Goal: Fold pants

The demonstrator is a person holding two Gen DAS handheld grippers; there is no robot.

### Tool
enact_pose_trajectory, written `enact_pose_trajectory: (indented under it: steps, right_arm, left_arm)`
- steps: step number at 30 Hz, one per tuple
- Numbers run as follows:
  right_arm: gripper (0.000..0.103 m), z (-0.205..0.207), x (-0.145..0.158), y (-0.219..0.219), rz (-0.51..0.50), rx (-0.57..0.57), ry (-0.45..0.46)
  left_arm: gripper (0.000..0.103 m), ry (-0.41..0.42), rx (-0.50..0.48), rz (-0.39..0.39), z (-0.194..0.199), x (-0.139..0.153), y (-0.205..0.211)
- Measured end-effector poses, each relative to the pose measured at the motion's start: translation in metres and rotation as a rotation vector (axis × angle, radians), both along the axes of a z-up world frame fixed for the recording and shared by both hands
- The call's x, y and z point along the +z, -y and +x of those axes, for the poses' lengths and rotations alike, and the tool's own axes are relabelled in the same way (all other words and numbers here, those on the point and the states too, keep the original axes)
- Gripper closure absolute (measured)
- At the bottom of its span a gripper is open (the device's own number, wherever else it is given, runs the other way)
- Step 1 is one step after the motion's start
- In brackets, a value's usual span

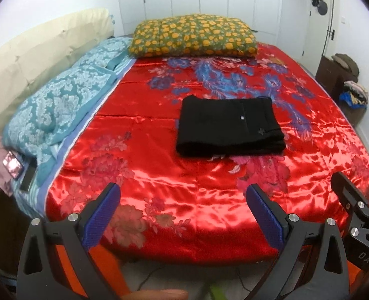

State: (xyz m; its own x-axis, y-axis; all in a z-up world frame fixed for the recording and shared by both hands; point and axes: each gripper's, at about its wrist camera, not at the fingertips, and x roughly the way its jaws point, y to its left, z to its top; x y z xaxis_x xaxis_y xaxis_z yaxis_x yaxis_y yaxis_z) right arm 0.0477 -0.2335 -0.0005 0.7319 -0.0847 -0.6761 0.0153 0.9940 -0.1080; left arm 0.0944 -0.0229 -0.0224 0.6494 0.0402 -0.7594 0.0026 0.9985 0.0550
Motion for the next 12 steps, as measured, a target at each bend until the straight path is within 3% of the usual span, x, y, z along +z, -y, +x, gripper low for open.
enact_pose_trajectory:
  steps: [9,12]
  right_arm:
    - [0.000,-0.0007,0.0002,0.0057,0.005,-0.015,0.005]
    - [0.000,-0.0001,0.0014,0.0064,0.007,-0.014,0.006]
  left_arm:
    - [0.002,-0.021,-0.013,-0.039,0.0002,-0.0009,0.0023]
    - [0.003,-0.001,-0.010,-0.002,-0.0015,0.0000,0.0070]
